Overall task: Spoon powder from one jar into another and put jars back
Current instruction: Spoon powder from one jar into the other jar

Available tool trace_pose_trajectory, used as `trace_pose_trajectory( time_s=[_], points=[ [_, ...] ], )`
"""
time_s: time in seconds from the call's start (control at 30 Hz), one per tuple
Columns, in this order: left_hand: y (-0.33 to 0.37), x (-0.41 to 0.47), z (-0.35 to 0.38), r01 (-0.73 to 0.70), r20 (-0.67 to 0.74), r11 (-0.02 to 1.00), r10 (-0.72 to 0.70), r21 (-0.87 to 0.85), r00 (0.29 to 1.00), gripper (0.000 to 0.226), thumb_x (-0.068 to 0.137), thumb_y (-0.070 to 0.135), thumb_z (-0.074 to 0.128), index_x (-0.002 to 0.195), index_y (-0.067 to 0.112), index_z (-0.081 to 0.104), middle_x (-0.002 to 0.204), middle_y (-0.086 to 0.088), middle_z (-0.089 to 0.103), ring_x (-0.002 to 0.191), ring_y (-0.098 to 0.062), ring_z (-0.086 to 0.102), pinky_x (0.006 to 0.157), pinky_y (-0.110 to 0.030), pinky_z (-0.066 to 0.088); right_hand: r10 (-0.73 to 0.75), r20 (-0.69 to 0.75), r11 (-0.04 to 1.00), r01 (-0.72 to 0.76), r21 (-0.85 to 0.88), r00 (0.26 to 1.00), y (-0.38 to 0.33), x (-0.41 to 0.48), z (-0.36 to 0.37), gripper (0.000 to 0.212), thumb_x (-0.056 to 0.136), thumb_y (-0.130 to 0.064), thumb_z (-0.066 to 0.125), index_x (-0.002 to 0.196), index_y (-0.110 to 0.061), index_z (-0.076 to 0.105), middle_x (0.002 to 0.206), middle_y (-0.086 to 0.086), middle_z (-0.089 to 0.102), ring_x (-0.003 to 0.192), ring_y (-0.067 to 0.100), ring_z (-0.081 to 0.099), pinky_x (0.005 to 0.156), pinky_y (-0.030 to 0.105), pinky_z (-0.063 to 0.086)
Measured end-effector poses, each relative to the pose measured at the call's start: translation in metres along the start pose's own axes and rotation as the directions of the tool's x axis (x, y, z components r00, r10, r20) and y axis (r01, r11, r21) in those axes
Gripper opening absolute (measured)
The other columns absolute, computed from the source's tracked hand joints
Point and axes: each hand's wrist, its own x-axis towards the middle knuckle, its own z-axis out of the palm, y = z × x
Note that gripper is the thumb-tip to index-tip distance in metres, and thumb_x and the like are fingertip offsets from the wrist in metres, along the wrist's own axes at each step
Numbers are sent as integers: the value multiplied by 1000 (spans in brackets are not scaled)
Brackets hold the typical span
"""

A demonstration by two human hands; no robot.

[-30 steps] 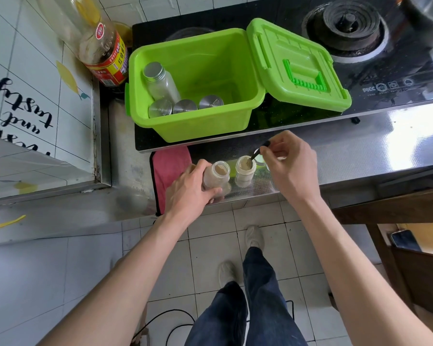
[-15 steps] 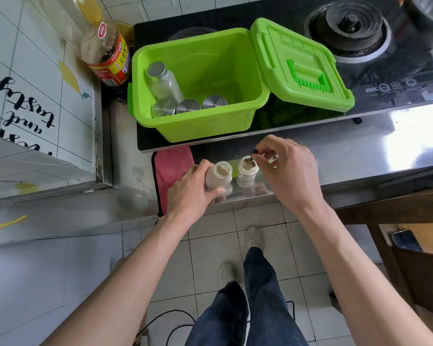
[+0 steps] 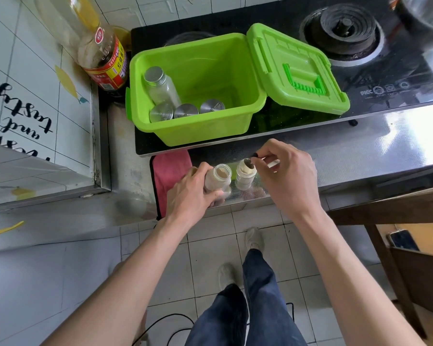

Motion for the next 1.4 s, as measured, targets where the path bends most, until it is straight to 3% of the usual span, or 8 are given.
trace_pose_trajectory(
  time_s=[0.23, 0.4, 0.7, 0.83, 0.93, 1.1, 1.23, 1.4],
  points=[
    [4, 1, -2, -11, 15, 1000, 12, -4, 1000, 50, 88, 53, 75, 126, 31, 51, 119, 10, 63, 88, -10, 50, 73, -29, 37, 125, -118, 958, -88, 274, 985, -9, 0, -14, 12, 91, -23, 75, 83, -16, 68, 79, -12, 73, 77, 3, 69, 67, 22, 52],
    [6, 4, -5, -8, 20, 1000, 7, 12, 1000, 50, 84, 60, 74, 121, 35, 51, 112, 12, 61, 88, -16, 59, 69, -32, 39, 177, -63, 904, -137, 404, 982, -17, -3, 1, 13, 89, -19, 77, 82, -12, 70, 76, -10, 72, 71, 1, 67, 66, 13, 49],
    [8, 8, -4, 13, 45, 999, -15, 40, 999, 50, 83, 60, 77, 118, 39, 48, 112, 11, 62, 93, -23, 66, 68, -35, 45, 78, 25, 982, -81, 173, 997, -15, -10, 39, 13, 90, -25, 73, 82, -22, 63, 76, -14, 67, 70, 8, 66, 66, 35, 54],
    [10, 11, -5, 8, 54, 999, -10, 44, 999, 49, 84, 55, 78, 120, 38, 50, 112, 10, 61, 96, -24, 65, 67, -35, 42, 81, 108, 995, -87, 48, 991, -10, -8, 54, 14, 91, -29, 69, 84, -23, 59, 65, -9, 61, 63, 15, 60, 58, 32, 50],
    [9, 10, -5, 0, 45, 999, -2, 42, 999, 50, 84, 55, 79, 120, 38, 50, 112, 10, 61, 95, -23, 64, 67, -35, 40, 134, 187, 978, -161, 136, 973, -8, -3, 58, 17, 89, -26, 70, 78, -26, 57, 72, -13, 66, 64, 15, 62, 56, 30, 47],
    [7, 9, -4, -1, 46, 1000, 0, 28, 999, 50, 84, 56, 78, 120, 39, 48, 112, 10, 61, 92, -22, 63, 66, -34, 41, 305, 300, 818, -410, 404, 904, -1, 6, 59, 20, 86, -16, 78, 74, -20, 62, 61, -11, 64, 51, 4, 52, 57, 25, 41],
    [5, 9, -3, -3, 48, 1000, 3, 8, 999, 50, 83, 57, 79, 119, 41, 48, 111, 11, 61, 91, -20, 62, 66, -34, 42, 410, 313, 688, -516, 511, 857, -1, 7, 48, 23, 89, -12, 77, 74, -17, 60, 74, 13, 74, 48, 4, 50, 58, 26, 43],
    [4, 9, -3, -5, 50, 1000, 5, 1, 999, 50, 83, 58, 78, 120, 40, 49, 111, 12, 61, 92, -20, 63, 67, -33, 41, 491, 319, 532, -569, 627, 811, -3, 6, 39, 20, 92, -9, 74, 79, -12, 58, 71, 2, 75, 40, 1, 46, 45, 14, 40]
  ],
)
